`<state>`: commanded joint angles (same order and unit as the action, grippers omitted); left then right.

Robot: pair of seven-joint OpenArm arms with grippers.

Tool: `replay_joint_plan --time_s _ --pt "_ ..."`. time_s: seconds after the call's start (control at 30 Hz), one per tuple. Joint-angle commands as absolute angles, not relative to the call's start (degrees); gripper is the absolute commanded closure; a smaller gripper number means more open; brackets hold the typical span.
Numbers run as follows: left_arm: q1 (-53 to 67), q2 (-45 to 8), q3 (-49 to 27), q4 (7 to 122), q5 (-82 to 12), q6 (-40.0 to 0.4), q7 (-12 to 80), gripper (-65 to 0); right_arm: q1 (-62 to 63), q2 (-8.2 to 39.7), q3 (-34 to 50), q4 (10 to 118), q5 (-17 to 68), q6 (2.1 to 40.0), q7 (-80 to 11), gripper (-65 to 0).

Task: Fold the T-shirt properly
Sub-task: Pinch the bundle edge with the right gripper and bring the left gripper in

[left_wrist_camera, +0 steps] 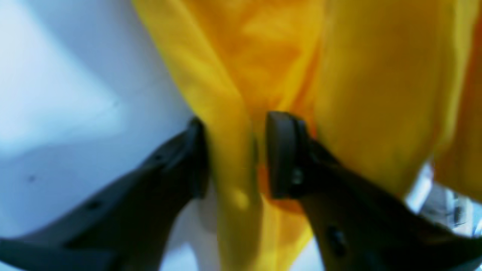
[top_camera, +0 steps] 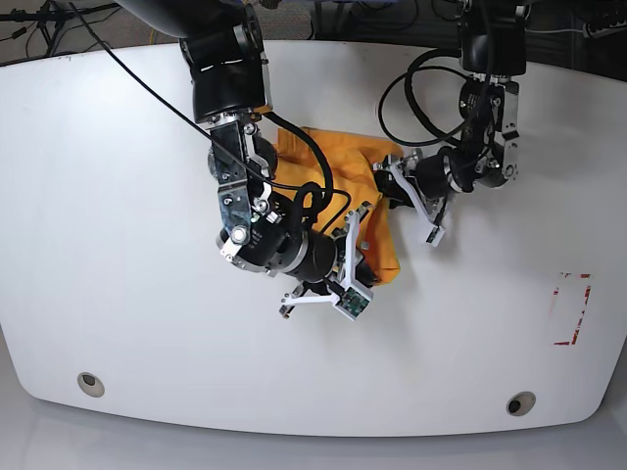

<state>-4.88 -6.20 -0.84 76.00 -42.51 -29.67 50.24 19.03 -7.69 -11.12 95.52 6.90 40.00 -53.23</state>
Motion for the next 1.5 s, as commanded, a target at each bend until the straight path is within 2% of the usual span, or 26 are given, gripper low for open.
replay_joint_plan --time_s 0.17,0.33,0.4,0.57,0.73,1.1,1.33,1.4,1.47,1.5 --pt "-5.05 -9.89 -0.84 77.23 -48.57 -29.49 50.33 -28.5 19.03 -7.69 -11.12 94.99 6.9 40.0 -53.23 -0.6" --pt "-5.14 -12.53 -0.84 79.78 -54.2 -29.41 50.33 -37.1 19.03 -7.69 -11.12 91.3 6.9 40.0 -52.97 -0.6" --pt "-5.14 -13.23 -0.84 80.66 -55.52 -29.41 50.33 -38.2 19.03 -7.78 -11.12 90.15 6.9 40.0 -52.09 -0.6" --pt "-4.88 -15.96 -0.84 83.03 -59.38 -29.41 50.33 -38.3 18.42 -7.78 -12.35 87.16 6.99 40.0 -48.48 -0.6" --pt "-4.88 -20.79 -1.36 84.53 -62.37 -29.67 50.24 -38.1 18.15 -7.87 -14.2 84.26 6.9 40.0 -44.88 -0.6" --pt "-2.15 -24.75 -7.16 85.58 -62.64 -29.85 50.33 -38.1 18.42 -8.66 -15.52 76.35 6.46 40.0 -35.03 -0.8" --pt "0.4 -25.71 -7.08 85.67 -62.64 -34.77 50.33 -37.9 22.64 -8.84 -15.6 71.08 6.73 40.0 -33.1 -1.3" --pt "0.84 -25.71 -7.08 85.67 -62.64 -35.3 50.33 -37.9 23.16 -8.84 -15.6 70.99 6.81 39.6 -33.19 -4.0" --pt "1.27 -25.71 -7.08 85.67 -62.64 -35.47 50.33 -37.9 23.25 -8.92 -15.6 71.16 6.81 38.9 -33.19 -11.1" --pt "1.27 -25.71 -6.99 85.67 -62.64 -35.47 50.33 -37.9 23.25 -9.0 -15.6 71.34 6.81 38.2 -33.19 -17.3"
